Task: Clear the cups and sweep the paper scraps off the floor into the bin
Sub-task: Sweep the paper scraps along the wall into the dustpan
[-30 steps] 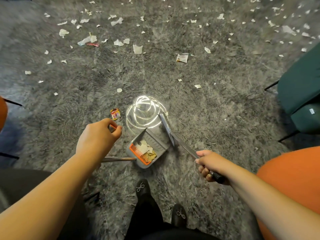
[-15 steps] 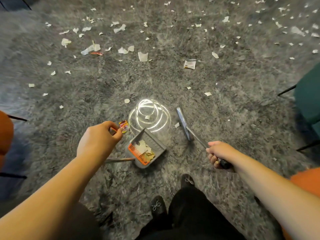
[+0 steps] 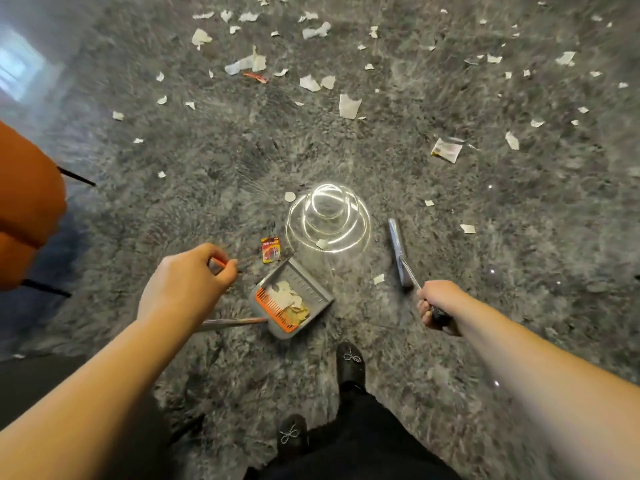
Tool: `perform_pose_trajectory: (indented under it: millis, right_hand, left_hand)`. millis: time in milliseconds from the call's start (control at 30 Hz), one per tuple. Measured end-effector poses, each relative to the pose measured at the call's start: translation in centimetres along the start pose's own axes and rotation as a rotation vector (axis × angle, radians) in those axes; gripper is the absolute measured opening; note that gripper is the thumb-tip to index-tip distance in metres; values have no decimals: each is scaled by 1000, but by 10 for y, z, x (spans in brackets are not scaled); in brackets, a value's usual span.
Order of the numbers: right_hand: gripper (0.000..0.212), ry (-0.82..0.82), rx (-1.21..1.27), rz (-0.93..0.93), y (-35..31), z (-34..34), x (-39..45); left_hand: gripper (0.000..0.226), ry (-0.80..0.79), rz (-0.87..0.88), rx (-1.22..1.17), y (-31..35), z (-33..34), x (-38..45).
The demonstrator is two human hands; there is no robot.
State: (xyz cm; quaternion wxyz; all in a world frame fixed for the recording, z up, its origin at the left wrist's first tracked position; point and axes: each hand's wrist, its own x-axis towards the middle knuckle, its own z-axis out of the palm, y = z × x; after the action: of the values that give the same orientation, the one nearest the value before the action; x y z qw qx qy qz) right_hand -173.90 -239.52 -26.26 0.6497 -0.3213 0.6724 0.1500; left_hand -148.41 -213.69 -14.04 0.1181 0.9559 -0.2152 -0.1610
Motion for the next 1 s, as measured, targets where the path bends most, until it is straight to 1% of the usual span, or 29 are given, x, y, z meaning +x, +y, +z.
perform_pose_trajectory:
  millis: [100,167,233,333,567,700,834,900,1000]
  right_hand:
    - [31,12,-117,30,-35,11,6]
    - [26,-20,-172,33,-53,25,-1]
    - [23,-50,-177,28,-64,42,-6]
    - [27,-104,-163,57,-73,67,-7]
    - [25,-235,-163,80,-102,127,-4]
    - [23,-297,-198,38,-117,154,-6]
    - [26,-344,-203,76,-122,172,-14]
    - [24,-326,-265,39,-122,179,-20]
    - [23,-269,-473,-118,-125,188,-23]
  left_hand:
    - [18,9,-65,-5,5,-1,6]
    - [16,15,-107,-23,7,-3,8]
    - [15,22,-144,-39,8,-6,10]
    - [17,35,-195,-55,6,-10,12]
    - [17,63,-282,-84,-19,-19,19]
    - [17,70,-315,-85,-32,-24,18]
    - [19,89,-335,-87,-47,-35,19]
    - [19,94,-352,-91,-55,-41,22]
    - [20,102,-370,-95,-65,-48,26]
